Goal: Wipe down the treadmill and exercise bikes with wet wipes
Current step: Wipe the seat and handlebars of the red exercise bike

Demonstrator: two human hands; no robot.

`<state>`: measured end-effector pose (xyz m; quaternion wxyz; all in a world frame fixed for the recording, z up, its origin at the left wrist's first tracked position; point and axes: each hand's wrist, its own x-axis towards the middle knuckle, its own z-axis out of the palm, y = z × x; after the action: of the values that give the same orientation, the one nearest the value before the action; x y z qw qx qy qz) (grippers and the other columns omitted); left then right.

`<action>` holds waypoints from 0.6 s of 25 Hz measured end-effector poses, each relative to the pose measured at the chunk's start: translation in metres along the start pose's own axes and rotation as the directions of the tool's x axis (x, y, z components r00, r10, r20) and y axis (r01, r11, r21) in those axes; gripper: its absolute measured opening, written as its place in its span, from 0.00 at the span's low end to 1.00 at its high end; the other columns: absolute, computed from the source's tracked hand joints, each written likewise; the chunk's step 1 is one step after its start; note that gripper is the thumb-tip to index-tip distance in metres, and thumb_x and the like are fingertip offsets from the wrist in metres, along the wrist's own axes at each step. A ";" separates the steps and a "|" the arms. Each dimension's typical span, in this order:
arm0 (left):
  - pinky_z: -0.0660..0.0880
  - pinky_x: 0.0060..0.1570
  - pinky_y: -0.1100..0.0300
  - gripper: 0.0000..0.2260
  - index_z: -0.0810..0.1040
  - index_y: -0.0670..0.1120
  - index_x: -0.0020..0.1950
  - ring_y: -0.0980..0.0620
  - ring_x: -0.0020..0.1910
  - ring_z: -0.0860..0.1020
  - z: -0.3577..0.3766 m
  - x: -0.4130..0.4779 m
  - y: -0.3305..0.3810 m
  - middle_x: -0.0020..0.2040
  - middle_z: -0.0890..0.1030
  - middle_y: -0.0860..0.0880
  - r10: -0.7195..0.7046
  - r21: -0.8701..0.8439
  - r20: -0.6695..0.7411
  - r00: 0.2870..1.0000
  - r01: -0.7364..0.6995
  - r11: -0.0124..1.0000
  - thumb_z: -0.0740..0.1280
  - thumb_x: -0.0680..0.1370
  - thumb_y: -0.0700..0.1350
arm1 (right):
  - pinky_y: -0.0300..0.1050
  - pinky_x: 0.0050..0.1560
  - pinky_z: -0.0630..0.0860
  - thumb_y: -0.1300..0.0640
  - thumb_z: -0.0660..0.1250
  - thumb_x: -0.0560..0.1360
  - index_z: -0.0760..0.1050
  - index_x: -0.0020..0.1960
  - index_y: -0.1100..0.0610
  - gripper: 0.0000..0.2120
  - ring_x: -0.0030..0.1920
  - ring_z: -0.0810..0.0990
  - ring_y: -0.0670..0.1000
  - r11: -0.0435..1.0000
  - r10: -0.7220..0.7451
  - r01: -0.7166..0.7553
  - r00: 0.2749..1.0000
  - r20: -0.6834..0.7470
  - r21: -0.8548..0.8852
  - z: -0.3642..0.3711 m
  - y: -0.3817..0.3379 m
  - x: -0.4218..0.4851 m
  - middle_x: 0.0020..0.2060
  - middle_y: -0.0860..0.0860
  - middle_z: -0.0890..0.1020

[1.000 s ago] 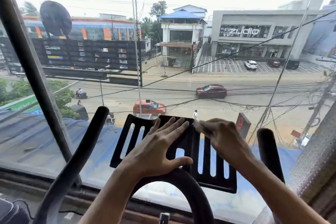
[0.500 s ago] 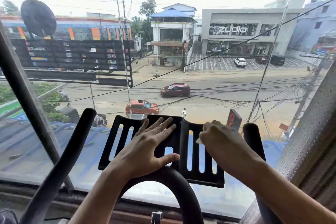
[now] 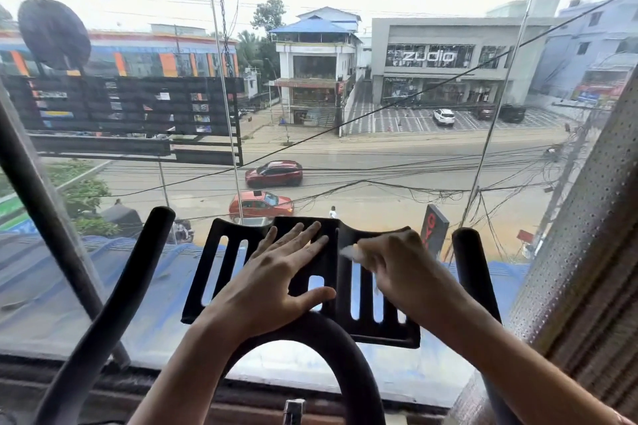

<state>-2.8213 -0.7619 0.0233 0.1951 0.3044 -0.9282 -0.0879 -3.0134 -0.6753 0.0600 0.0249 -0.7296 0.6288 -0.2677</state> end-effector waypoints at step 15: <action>0.55 0.72 0.62 0.40 0.73 0.48 0.69 0.58 0.72 0.64 -0.002 -0.007 0.012 0.72 0.69 0.51 -0.046 -0.087 -0.180 0.983 0.030 0.996 0.61 0.64 0.71 | 0.36 0.32 0.67 0.63 0.70 0.72 0.80 0.34 0.58 0.09 0.29 0.71 0.42 0.970 -0.010 -0.060 0.959 0.283 0.235 0.011 0.000 -0.019 0.27 0.50 0.76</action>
<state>-2.8218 -0.7482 0.0261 0.2900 0.3203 -0.8960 -0.1023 -3.0100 -0.6610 0.0437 0.2062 -0.7437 0.5908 -0.2353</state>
